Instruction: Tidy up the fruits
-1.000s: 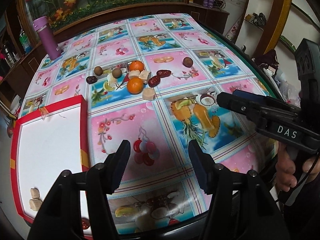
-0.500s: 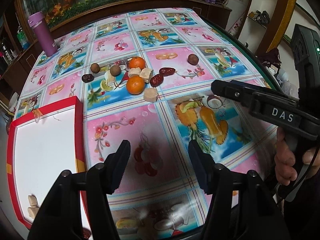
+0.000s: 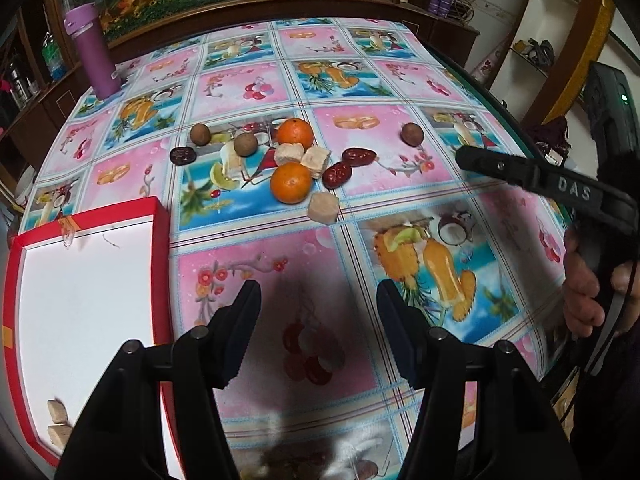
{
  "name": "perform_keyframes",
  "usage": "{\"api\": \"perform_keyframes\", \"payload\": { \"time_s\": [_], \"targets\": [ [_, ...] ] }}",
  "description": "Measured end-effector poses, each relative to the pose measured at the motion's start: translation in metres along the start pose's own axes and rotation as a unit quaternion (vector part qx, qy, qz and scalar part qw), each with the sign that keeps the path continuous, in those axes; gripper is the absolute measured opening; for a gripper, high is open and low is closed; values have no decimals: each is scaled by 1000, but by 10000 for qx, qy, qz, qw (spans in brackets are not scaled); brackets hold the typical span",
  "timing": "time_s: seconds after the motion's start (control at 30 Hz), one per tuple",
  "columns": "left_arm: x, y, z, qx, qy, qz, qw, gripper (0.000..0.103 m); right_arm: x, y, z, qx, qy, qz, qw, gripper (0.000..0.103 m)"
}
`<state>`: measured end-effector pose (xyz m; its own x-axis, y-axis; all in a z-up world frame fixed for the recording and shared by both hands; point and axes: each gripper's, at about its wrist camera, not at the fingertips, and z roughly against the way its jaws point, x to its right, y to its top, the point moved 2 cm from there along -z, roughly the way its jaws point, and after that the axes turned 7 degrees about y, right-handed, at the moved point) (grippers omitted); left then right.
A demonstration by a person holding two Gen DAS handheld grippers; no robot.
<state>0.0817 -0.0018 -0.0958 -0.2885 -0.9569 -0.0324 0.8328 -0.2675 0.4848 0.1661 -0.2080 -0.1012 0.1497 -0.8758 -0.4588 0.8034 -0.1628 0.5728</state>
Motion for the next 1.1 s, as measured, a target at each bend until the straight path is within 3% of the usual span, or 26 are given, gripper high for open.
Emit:
{"api": "perform_keyframes", "payload": {
  "time_s": [0.2,0.43,0.53,0.87,1.1],
  "targets": [
    [-8,11,-20,-212,-40,261,9994,61,8,19,-19,-53,-53,-126,9999,56],
    [-2,24,-32,-195,-6,381,9991,61,17,20,-23,386,103,-295,9988,56],
    [-1,30,-41,-161,57,405,9990,61,21,21,-29,347,-156,-186,9991,55],
    [0,37,-58,-232,-19,499,9985,61,15,33,-68,-39,-566,104,9983,25],
    [2,42,-65,-199,-21,525,9984,61,14,30,-68,22,-708,271,9971,23]
  ]
}}
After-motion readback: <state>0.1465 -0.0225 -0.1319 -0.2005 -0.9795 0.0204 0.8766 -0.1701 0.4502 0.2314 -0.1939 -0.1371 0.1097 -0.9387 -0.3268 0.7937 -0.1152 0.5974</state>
